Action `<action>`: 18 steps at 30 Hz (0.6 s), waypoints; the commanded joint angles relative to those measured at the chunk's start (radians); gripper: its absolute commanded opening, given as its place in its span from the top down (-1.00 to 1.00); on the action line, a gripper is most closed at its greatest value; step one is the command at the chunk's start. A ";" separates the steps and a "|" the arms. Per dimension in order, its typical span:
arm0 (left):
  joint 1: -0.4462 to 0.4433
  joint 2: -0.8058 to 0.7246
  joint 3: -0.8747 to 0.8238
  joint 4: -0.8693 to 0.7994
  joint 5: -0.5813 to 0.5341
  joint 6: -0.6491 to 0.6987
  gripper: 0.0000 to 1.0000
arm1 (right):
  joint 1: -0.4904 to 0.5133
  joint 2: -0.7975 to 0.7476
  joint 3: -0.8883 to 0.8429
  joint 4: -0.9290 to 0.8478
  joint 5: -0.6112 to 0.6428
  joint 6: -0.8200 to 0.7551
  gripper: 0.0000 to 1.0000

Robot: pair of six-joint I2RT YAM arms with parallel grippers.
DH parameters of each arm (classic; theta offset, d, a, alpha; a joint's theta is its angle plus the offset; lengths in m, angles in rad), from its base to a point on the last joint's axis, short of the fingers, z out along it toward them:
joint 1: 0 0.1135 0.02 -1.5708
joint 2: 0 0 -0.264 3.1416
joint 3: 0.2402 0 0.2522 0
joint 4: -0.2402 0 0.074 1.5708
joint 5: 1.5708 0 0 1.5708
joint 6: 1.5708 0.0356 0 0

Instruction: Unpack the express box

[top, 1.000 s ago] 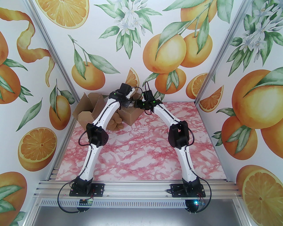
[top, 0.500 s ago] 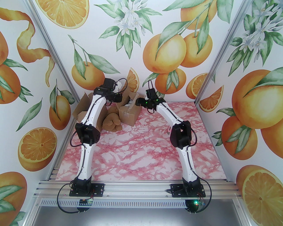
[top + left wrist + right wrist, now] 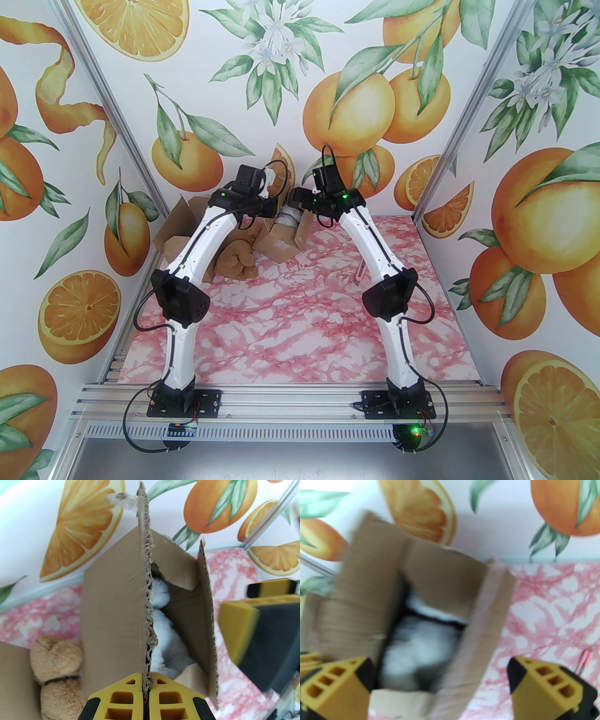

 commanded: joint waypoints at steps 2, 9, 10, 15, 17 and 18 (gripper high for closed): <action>-0.039 -0.071 -0.010 0.132 -0.141 0.053 1.00 | 0.006 -0.019 -0.092 -0.076 0.007 0.000 -0.99; -0.069 -0.105 -0.069 0.181 -0.208 0.088 1.00 | 0.020 -0.074 -0.289 -0.011 0.052 -0.029 -0.99; -0.071 -0.115 -0.088 0.193 -0.219 0.090 1.00 | 0.020 -0.077 -0.292 -0.035 0.085 -0.046 -0.99; -0.069 -0.145 -0.133 0.212 -0.274 0.104 1.00 | 0.015 -0.171 -0.397 -0.054 0.219 -0.088 -0.99; -0.068 -0.153 -0.150 0.217 -0.281 0.101 1.00 | -0.007 -0.271 -0.560 0.060 0.179 -0.050 -0.99; -0.067 -0.159 -0.163 0.229 -0.276 0.102 1.00 | -0.026 -0.312 -0.656 0.122 0.139 -0.023 -0.99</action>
